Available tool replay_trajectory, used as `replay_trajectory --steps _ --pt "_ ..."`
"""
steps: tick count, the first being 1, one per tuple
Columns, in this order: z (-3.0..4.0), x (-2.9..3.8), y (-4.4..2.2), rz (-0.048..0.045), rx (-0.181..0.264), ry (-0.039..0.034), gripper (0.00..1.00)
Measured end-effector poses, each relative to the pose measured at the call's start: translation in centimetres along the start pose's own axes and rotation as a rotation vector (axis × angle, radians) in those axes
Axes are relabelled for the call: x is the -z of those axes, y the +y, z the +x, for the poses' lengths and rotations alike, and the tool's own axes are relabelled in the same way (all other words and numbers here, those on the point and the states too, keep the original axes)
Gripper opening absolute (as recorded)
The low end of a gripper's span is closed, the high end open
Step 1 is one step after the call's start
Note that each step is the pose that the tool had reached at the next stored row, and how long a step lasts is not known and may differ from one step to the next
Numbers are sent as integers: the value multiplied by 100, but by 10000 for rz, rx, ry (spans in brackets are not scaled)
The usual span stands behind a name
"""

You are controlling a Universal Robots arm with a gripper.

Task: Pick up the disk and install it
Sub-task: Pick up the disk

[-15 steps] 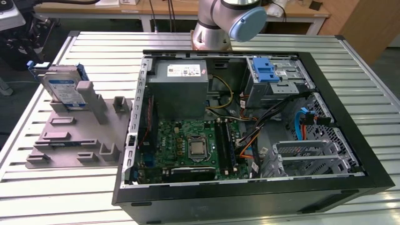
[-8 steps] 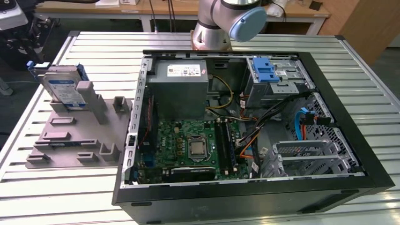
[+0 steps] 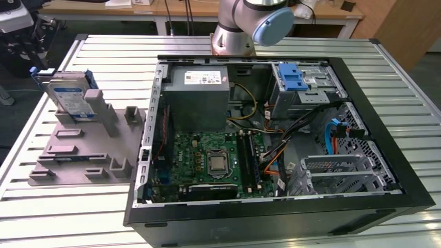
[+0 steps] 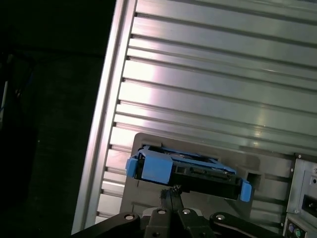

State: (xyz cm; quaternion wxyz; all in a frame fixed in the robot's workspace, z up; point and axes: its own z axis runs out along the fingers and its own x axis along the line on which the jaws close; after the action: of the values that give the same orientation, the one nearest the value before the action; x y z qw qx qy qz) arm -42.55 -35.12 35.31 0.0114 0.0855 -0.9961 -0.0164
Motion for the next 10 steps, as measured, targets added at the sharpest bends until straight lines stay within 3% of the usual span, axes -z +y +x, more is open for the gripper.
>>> replay_trajectory --steps 10 --pt "0 -4 0 13 636 22 11"
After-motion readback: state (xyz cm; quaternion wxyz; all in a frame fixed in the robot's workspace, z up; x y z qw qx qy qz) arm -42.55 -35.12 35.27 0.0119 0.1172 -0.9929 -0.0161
